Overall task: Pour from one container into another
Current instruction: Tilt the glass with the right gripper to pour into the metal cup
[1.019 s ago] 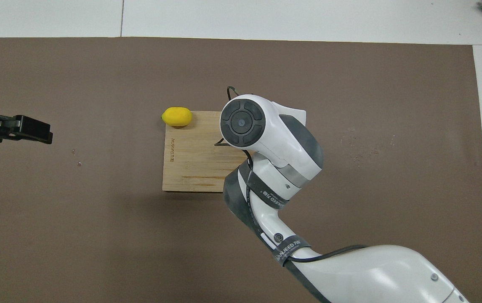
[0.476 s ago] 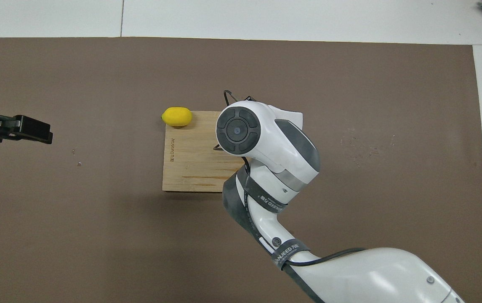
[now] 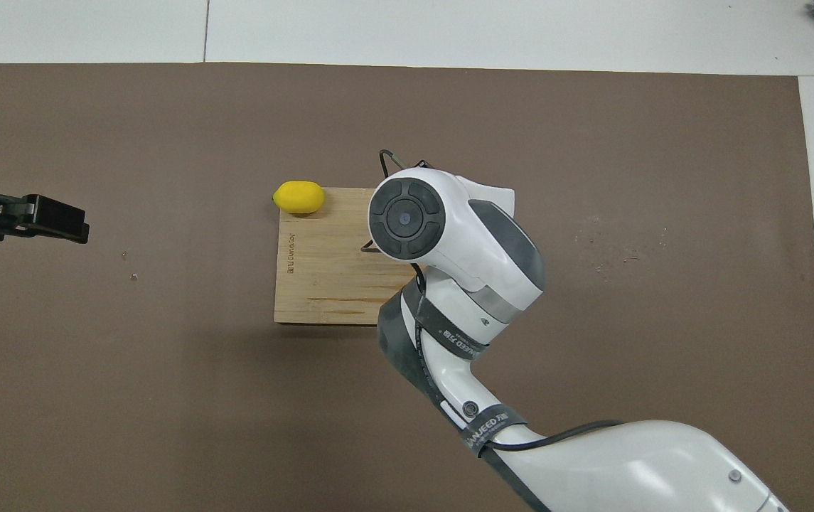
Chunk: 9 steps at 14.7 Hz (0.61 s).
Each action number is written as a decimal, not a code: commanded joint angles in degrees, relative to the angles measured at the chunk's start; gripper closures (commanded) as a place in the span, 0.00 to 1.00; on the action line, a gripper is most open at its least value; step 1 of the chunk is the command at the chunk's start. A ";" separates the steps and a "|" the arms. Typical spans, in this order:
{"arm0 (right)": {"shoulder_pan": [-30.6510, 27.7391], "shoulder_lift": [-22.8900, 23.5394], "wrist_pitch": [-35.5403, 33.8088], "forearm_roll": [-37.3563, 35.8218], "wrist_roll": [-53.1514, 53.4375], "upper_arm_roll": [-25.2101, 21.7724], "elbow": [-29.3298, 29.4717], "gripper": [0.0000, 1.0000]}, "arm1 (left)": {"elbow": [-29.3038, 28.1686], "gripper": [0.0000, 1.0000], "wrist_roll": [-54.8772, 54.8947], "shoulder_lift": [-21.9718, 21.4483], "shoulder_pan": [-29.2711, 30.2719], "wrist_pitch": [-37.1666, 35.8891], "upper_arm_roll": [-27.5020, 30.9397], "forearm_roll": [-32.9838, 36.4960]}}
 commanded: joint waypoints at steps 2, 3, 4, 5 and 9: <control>-1.01 -1.35 0.37 2.84 0.96 0.37 -0.41 0.77 | -2.02 0.00 0.45 -1.70 0.85 0.52 -0.56 0.14; -1.10 -1.27 0.46 4.76 0.96 0.37 -0.15 0.77 | -2.02 0.00 0.45 -1.70 0.85 0.52 -0.56 0.14; -1.19 -1.26 0.55 6.95 0.96 0.37 0.37 0.77 | -2.02 0.00 0.45 -1.70 0.85 0.52 -0.65 0.14; -1.80 -1.26 0.64 8.46 0.96 0.37 0.47 0.77 | -2.02 0.00 0.45 -1.79 0.85 0.52 -0.65 0.14; -4.26 -1.44 0.64 15.22 -0.18 0.37 0.55 0.77 | -2.02 0.00 0.45 -1.70 0.85 0.52 -0.56 0.14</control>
